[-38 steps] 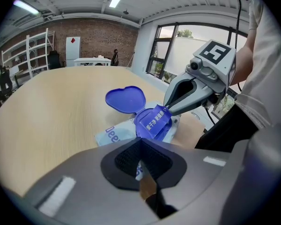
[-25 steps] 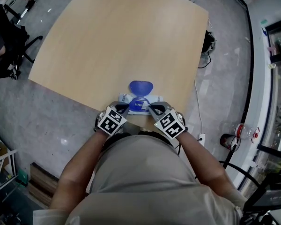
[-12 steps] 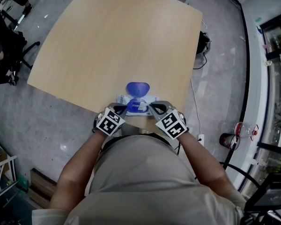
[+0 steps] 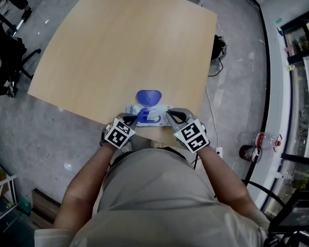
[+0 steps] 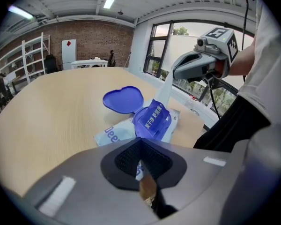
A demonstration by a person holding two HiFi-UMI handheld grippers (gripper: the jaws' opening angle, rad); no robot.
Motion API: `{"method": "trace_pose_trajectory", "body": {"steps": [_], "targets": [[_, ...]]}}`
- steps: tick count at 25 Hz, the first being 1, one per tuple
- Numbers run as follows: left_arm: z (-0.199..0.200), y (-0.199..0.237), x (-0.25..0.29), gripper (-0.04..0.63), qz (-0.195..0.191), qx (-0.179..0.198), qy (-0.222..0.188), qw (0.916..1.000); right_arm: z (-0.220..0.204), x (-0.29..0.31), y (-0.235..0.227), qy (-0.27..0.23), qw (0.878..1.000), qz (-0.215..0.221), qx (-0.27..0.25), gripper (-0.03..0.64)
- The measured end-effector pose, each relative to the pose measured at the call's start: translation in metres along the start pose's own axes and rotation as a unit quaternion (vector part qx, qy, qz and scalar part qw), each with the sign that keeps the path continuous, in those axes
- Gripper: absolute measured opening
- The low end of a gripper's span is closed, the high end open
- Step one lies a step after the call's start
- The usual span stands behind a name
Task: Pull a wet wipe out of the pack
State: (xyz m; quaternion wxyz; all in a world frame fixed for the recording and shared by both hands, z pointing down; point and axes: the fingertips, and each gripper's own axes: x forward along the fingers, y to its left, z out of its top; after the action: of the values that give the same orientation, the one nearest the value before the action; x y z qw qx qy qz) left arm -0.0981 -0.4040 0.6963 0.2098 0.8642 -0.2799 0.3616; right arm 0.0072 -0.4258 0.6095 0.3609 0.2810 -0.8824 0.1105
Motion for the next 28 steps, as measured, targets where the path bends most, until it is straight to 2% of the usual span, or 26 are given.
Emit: {"method": "trace_pose_trajectory", "body": {"steps": [19,24,28], "targets": [[-0.009,-0.004,-0.013,0.006,-0.009,0.01,-0.009,0.9999,0.032,-0.051,-0.001,-0.038,0.996,-0.076,0.015,0.002],[-0.004,-0.002,-0.019,0.006,-0.012,0.024,-0.028,0.9993,0.041,-0.063,0.0,-0.049,0.994,-0.095,0.022,0.003],[-0.012,0.002,-0.026,0.006,-0.01,0.011,-0.026,0.9996,0.051,-0.074,0.001,-0.059,0.992,-0.111,0.024,0.003]]}}
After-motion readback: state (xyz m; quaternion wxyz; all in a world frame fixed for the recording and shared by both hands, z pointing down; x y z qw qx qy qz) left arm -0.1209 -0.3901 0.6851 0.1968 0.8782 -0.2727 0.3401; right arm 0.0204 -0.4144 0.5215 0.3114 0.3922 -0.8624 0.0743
